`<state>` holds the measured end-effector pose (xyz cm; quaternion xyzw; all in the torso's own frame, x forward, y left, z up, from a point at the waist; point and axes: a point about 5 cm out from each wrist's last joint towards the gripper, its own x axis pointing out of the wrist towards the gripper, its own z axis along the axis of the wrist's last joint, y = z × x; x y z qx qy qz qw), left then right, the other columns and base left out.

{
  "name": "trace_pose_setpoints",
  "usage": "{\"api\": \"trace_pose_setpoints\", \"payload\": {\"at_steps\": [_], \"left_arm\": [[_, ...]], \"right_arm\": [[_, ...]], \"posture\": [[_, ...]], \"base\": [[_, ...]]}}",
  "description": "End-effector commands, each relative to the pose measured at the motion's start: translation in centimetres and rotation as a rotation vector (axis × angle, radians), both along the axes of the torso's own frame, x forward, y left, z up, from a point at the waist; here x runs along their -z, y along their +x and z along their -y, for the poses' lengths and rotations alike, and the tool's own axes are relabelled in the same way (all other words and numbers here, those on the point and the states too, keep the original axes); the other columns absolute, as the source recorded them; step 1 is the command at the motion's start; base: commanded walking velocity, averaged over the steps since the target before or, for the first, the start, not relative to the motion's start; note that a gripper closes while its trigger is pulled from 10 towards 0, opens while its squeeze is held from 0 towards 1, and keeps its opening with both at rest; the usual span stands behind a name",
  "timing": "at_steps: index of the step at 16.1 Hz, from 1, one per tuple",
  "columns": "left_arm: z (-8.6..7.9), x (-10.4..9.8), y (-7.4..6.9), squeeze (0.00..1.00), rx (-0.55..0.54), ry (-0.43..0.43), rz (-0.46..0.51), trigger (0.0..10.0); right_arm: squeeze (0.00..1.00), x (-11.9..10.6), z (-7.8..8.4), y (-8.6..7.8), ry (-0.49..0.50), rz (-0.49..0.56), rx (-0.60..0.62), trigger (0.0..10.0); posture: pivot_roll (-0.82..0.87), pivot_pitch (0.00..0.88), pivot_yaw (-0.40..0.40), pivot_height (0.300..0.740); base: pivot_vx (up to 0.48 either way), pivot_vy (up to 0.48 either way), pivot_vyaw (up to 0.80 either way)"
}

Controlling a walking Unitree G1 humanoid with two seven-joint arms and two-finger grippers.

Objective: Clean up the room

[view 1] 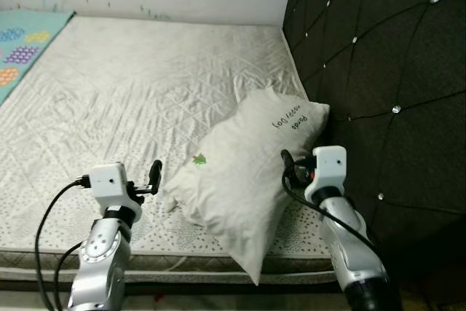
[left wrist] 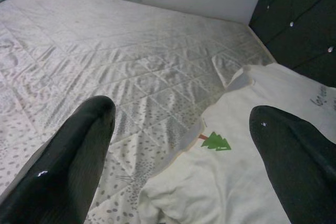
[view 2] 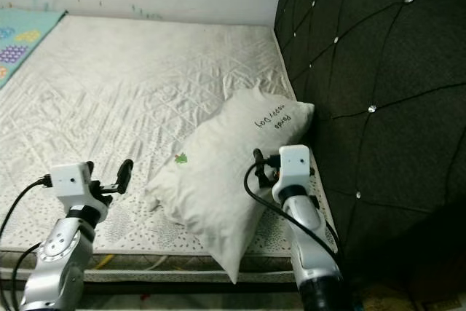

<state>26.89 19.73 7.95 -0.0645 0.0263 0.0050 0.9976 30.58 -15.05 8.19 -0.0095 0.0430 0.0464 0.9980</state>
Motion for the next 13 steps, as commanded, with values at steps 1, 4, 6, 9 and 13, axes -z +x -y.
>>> {"api": "trace_pose_setpoints", "payload": {"at_steps": [1,4,6,9,13], "left_arm": [[-0.43,-0.22,-0.32,0.00,-0.011,0.018,0.001,10.0],[-0.26,-0.41,-0.76,0.00,-0.004,0.024,0.004,10.0],[-0.35,-0.40,-0.84,0.00,-0.015,0.029,-0.001,10.0],[-0.54,-0.42,-0.99,0.00,-0.029,0.020,-0.012,10.0],[-0.58,-0.36,-1.02,0.00,-0.032,0.009,-0.021,10.0]], "right_arm": [[0.00,0.03,0.70,-0.34,0.018,-0.011,0.016,10.0],[0.00,0.33,0.37,-1.07,-0.011,-0.023,-0.016,10.0],[0.00,0.40,0.28,-1.18,-0.013,-0.028,-0.021,10.0],[0.00,0.37,0.22,-1.26,-0.008,-0.037,-0.025,10.0],[0.00,0.31,0.10,-1.19,-0.004,-0.039,-0.027,10.0]], "posture": [[-0.07,0.119,-0.034,0.740],[-0.07,0.143,-0.032,0.740],[-0.07,0.147,-0.031,0.735],[-0.06,0.146,-0.031,0.705],[-0.06,0.147,-0.027,0.655]], "base": [[0.000,0.000,0.00],[0.000,0.000,0.00],[0.000,0.000,0.00],[0.000,0.000,0.00],[0.000,0.000,0.00]]}}
